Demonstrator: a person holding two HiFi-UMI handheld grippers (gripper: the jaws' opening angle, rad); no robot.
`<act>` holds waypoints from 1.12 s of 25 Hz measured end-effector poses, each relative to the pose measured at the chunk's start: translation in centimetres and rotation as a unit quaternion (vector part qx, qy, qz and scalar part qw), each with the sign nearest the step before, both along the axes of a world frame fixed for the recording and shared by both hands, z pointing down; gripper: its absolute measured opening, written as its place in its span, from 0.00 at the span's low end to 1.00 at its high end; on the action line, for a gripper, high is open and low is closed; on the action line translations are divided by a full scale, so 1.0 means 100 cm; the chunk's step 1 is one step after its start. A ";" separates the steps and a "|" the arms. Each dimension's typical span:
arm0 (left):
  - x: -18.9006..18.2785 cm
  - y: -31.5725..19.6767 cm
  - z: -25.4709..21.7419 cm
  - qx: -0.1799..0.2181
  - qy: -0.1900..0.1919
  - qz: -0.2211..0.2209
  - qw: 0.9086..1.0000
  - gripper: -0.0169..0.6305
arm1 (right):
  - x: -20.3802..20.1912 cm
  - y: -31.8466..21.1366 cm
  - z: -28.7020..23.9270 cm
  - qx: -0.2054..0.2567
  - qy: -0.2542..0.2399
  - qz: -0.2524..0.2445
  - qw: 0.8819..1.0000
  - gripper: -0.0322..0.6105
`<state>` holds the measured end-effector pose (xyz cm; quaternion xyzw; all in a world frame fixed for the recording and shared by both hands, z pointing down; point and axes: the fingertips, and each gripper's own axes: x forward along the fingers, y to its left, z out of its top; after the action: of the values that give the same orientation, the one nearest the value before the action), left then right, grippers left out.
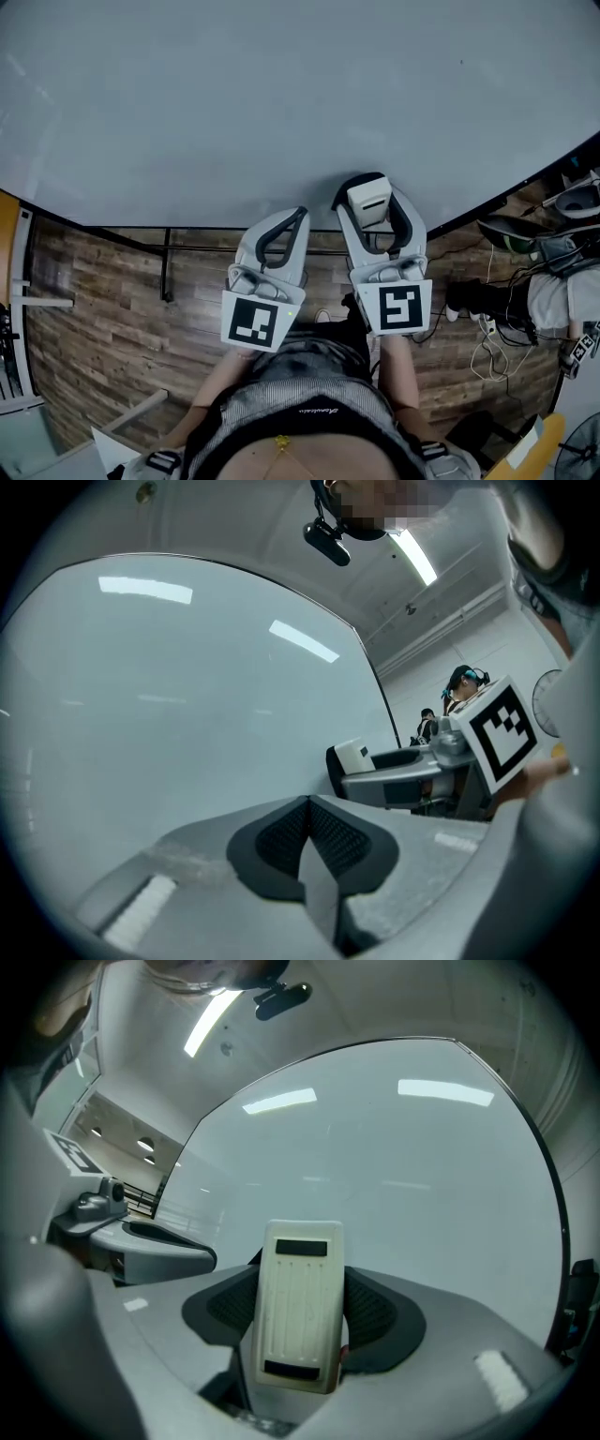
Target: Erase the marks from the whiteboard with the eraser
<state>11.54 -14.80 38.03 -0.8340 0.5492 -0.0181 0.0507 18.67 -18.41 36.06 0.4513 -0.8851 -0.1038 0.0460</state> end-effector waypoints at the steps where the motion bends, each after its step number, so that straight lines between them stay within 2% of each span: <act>1: -0.003 0.001 0.002 -0.003 0.000 0.004 1.000 0.03 | -0.006 0.002 0.002 -0.003 0.000 0.000 1.000 0.47; 10: -0.009 0.017 0.009 -0.010 -0.002 0.025 1.000 0.03 | -0.029 0.032 0.006 -0.009 -0.012 -0.011 1.000 0.47; 15: -0.002 -0.005 0.019 -0.016 -0.001 0.021 1.000 0.03 | -0.024 0.016 0.019 -0.023 -0.005 -0.011 1.000 0.47; 22: -0.007 0.012 0.013 -0.012 0.008 0.007 1.000 0.03 | -0.027 0.039 0.014 -0.020 0.003 -0.021 1.000 0.46; 28: -0.006 0.001 0.017 -0.014 0.010 -0.003 1.000 0.03 | -0.026 0.032 0.015 -0.017 0.003 -0.033 0.999 0.46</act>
<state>10.98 -14.67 39.70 -0.8331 0.5518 -0.0179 0.0332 16.04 -15.21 37.53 0.4204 -0.9011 -0.0918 0.0531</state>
